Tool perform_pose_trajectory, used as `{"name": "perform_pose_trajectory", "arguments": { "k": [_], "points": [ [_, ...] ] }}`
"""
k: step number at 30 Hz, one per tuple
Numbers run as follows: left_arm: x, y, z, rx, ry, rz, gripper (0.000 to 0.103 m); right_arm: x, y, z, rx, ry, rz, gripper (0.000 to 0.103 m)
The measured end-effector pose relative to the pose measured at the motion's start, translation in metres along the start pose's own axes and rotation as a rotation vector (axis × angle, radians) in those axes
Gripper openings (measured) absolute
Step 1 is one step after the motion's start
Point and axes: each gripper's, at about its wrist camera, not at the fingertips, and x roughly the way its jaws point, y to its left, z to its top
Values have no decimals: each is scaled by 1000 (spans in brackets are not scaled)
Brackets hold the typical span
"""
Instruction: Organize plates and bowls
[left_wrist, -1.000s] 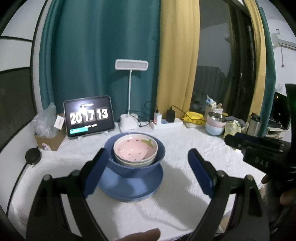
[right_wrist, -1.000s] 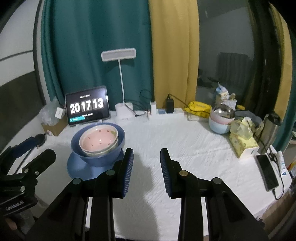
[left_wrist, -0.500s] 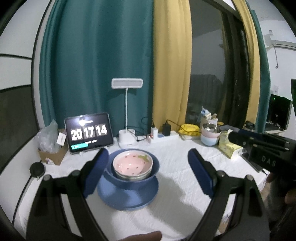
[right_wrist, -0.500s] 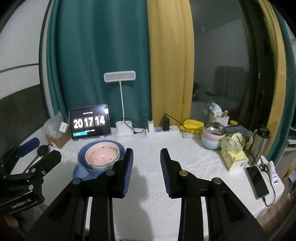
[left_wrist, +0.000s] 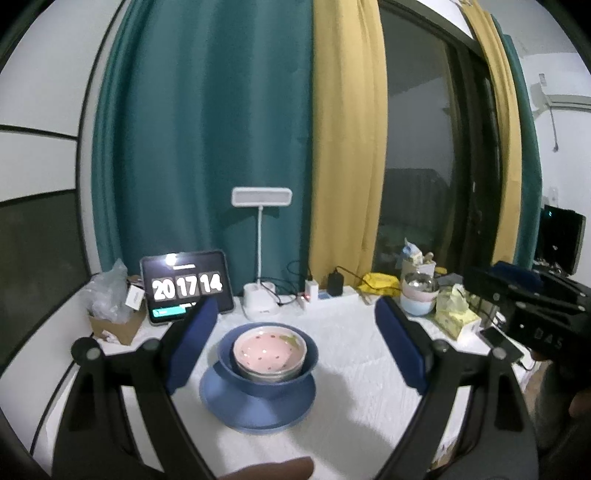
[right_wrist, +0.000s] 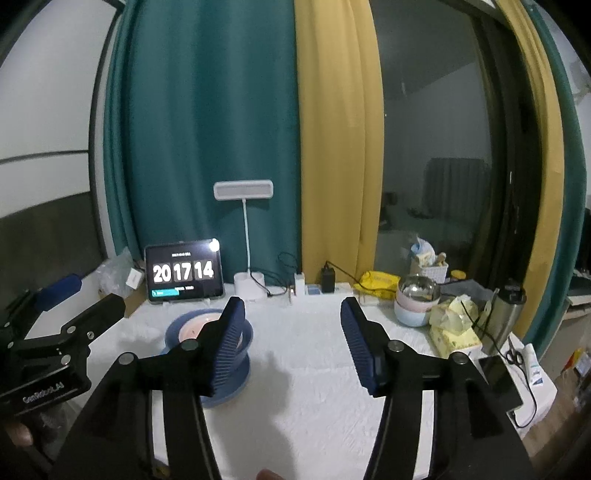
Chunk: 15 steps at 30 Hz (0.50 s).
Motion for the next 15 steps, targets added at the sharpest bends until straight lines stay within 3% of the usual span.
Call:
{"name": "perform_pose_trajectory", "arguments": {
  "k": [7, 9, 11, 15],
  "points": [
    [-13, 1, 9, 18, -40, 44, 89, -12, 1, 10, -7, -39, -1, 61],
    [-17, 2, 12, 26, -50, 57, 89, -13, 1, 12, -6, -47, -6, 66],
    [-19, 3, 14, 27, -57, 63, 92, -15, 0, 14, -4, -54, -7, 77],
    [-23, 8, 19, 12, -67, 68, 96, -18, 2, 19, -10, -64, -17, 81]
  ]
}}
